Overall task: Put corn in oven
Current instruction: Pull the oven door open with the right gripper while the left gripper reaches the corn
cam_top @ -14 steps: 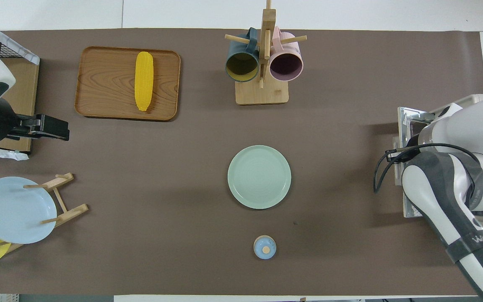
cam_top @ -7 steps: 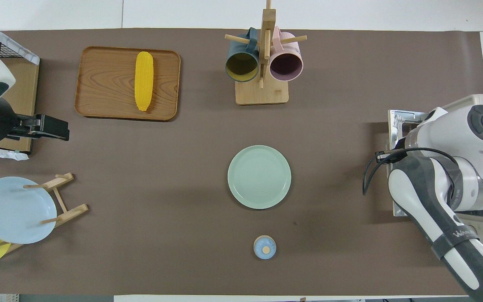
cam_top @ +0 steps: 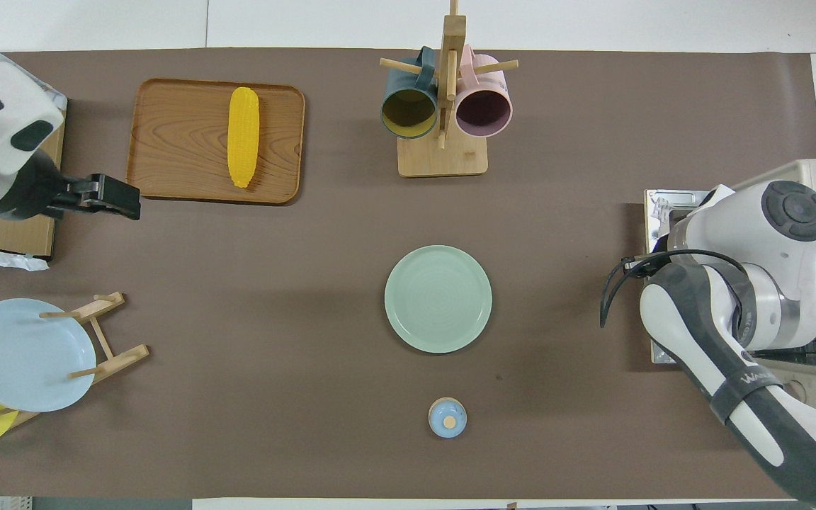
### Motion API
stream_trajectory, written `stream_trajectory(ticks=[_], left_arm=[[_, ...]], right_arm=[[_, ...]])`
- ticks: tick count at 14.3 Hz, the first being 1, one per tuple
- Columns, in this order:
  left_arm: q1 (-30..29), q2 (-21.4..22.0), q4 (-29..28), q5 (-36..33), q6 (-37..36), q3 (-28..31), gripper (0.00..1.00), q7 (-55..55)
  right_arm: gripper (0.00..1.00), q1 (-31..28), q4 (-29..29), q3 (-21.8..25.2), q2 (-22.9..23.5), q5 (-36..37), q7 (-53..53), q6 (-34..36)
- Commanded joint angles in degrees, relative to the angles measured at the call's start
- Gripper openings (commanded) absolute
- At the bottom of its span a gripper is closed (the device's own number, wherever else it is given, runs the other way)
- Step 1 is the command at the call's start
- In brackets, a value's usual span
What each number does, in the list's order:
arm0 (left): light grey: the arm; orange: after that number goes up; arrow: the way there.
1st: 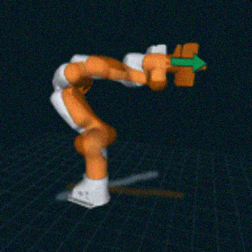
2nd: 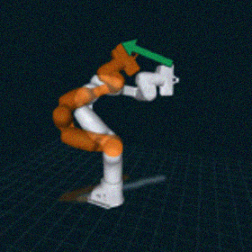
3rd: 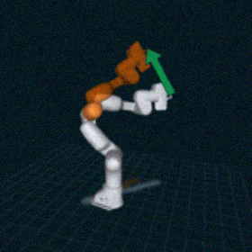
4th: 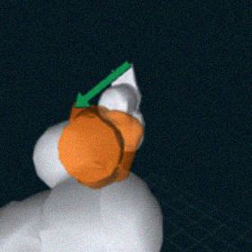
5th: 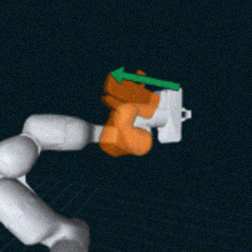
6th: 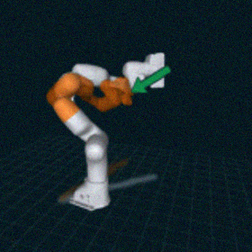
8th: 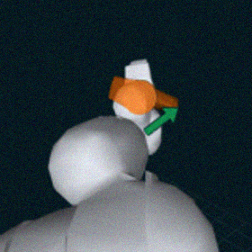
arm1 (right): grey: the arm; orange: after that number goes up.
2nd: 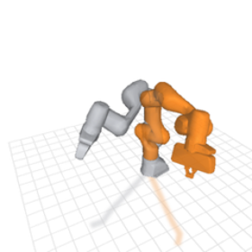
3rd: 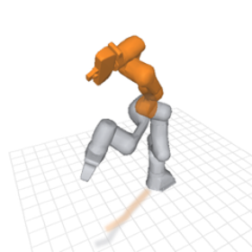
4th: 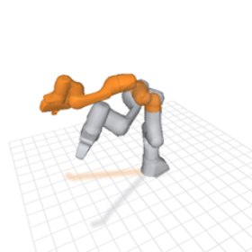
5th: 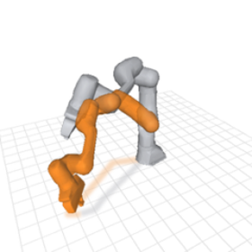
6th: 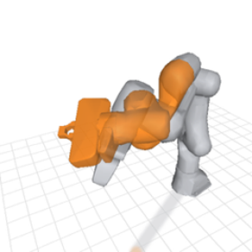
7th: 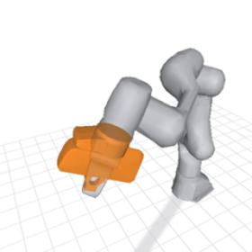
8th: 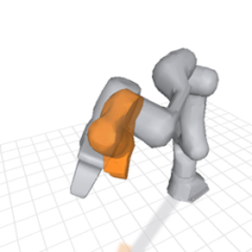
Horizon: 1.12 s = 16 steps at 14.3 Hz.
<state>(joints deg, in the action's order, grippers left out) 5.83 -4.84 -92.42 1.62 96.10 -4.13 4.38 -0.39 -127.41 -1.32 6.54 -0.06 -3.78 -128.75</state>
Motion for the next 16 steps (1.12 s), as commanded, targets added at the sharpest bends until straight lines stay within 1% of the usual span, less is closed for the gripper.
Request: stream_trajectory(ticks=[1,2,4,5,6,7,8,9,10,11,13,16], left_arm=[[0.93,-15.51,13.63,1.81,1.19,0.52,1.0,-0.42],[1.02,-18.59,15.75,1.81,2.68,0.44,1.0,-0.42],[3.03,-23.43,16.65,1.81,9.25,0.61,1.0,-0.16],[4.26,-27.2,19.44,1.81,11.02,1.05,1.0,-0.07],[4.36,-32.11,25.47,1.73,10.52,1.14,1.0,-0.07],[4.45,-35.46,29.62,1.72,9.21,1.14,1.0,-0.07],[4.45,-37.32,31.14,1.64,9.81,1.22,1.0,-0.07],[4.45,-38.3,31.42,1.64,11.2,1.23,1.0,-0.16],[4.28,-38.48,31.33,1.11,12.87,1.23,1.0,-0.24],[4.28,-39.36,31.42,0.41,13.85,1.23,1.0,-0.42],[4.45,-40.15,31.07,-3.27,16.47,0.96,1.0,-0.6],[4.63,-42.26,31.07,-3.81,18.77,0.96,1.0,-0.77]], right_arm=[[0.0,-1.37,-0.12,1.23,0.23,2.17,2.01,-1.94],[0.0,-0.15,-0.38,1.23,0.14,1.74,2.97,-2.03],[0.0,1.09,-0.56,1.23,0.14,-0.98,3.25,-2.56],[0.0,1.88,-0.65,1.23,0.14,-1.78,3.6,-3.0],[0.0,2.06,-0.56,1.15,0.14,-2.31,3.69,-3.0],[0.0,2.06,-0.56,1.14,0.14,-3.44,3.69,-3.0],[0.0,3.1,0.13,1.06,0.23,-4.93,3.69,-2.48],[0.0,4.25,1.36,1.06,0.23,-5.3,3.6,-1.78],[0.0,4.43,3.29,1.14,-0.03,-5.3,3.51,0.93],[0.0,4.35,6.52,1.14,-0.12,-5.3,3.51,5.65],[0.0,3.91,12.51,1.23,-0.64,-5.21,3.6,15.15],[0.0,3.38,19.89,1.76,-1.96,-4.07,3.51,27.46]])
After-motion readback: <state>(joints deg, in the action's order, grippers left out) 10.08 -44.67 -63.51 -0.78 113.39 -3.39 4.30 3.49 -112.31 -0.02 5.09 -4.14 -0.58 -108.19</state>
